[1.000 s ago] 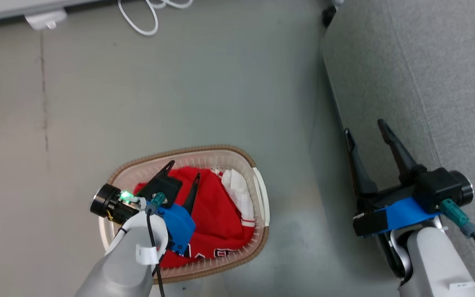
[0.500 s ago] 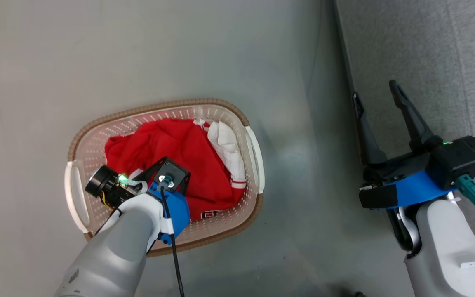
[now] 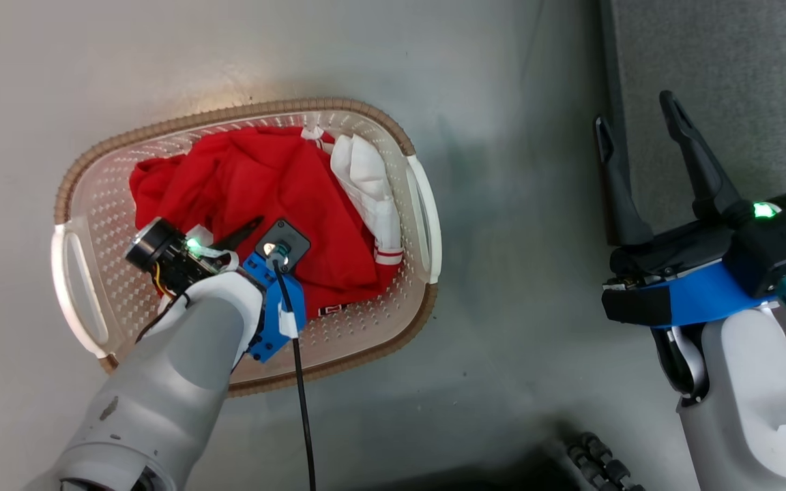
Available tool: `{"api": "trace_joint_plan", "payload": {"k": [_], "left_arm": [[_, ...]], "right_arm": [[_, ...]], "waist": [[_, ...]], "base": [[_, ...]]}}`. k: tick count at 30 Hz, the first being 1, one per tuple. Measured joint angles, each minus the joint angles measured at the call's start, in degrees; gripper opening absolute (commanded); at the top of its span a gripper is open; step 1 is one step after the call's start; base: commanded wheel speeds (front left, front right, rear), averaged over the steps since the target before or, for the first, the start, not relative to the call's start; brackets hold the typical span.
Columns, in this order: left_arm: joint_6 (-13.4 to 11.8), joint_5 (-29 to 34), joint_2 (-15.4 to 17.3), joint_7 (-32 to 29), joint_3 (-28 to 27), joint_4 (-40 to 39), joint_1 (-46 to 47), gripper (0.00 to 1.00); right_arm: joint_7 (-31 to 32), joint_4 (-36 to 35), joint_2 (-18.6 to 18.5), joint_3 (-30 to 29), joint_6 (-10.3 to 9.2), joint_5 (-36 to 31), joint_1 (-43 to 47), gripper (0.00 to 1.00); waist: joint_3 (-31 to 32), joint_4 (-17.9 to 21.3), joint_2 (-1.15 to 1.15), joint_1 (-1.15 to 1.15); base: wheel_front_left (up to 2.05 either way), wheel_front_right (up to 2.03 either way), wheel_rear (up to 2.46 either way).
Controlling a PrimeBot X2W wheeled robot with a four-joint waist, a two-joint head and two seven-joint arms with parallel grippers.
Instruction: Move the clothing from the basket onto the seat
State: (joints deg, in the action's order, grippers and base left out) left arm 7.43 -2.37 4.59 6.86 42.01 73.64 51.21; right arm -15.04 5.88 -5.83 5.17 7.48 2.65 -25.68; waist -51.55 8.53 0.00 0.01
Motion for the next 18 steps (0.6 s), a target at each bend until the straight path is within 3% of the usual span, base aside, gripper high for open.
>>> {"api": "trace_joint_plan", "payload": {"k": [10, 18], "left_arm": [[0.00, -1.18, 0.76, -1.82, 3.15, 0.15, 3.53, 1.00], [-0.57, -0.68, 1.65, -7.89, 4.66, 0.18, 5.41, 1.00]], "right_arm": [[0.01, -2.03, -0.49, -0.78, 0.00, -0.21, -0.20, 1.00], [0.00, -3.69, -0.37, -0.90, 0.00, -0.58, -0.56, 1.00]], "waist": [[-5.42, -0.21, 0.00, 0.00], [-8.23, -0.12, 0.00, -0.01]], "base": [[0.00, 0.00, 0.00], [0.00, 0.00, 0.00]]}}
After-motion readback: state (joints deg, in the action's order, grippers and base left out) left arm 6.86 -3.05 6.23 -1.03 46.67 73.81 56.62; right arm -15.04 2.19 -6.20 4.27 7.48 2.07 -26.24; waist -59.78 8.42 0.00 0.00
